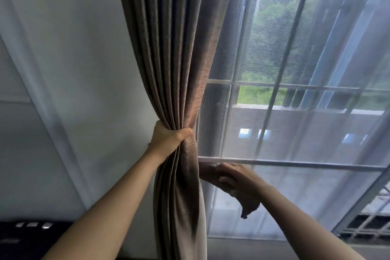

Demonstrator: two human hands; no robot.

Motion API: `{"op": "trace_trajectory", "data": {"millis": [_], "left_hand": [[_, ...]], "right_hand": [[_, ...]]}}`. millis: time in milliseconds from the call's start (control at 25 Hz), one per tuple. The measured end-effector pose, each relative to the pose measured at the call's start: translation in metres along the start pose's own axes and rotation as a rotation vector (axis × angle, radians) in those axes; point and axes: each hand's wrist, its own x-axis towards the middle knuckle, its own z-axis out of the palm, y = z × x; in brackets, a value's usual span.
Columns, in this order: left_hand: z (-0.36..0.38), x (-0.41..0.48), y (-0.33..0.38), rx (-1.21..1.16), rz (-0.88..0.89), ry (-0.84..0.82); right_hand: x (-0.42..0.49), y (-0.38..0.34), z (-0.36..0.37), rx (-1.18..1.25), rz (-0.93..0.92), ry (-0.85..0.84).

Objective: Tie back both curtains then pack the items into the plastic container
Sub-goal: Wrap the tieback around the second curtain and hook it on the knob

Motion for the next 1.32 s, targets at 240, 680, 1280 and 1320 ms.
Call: {"op": "trace_trajectory", "data": {"millis": [240,680,1280,1320], "left_hand": [[0.007,0.008,0.001,0.005,-0.035,0.016],[0.025,0.014,0.002,0.028,-0.044,0.080],[0.075,0.005,0.028,0.094,-0.124,0.116],[0.073,0.006,0.030,0.159,-0.128,0.086]], "right_hand": [[-0.002,0.010,-0.003,0.029,0.027,-0.171],[0.010,-0.001,-0.033,0.228,0.070,-0.074],[-0.009,-0.124,0.008,1.390,0.514,0.215],[-0.007,-0.130,0.014,1.396,0.509,0.234]]}}
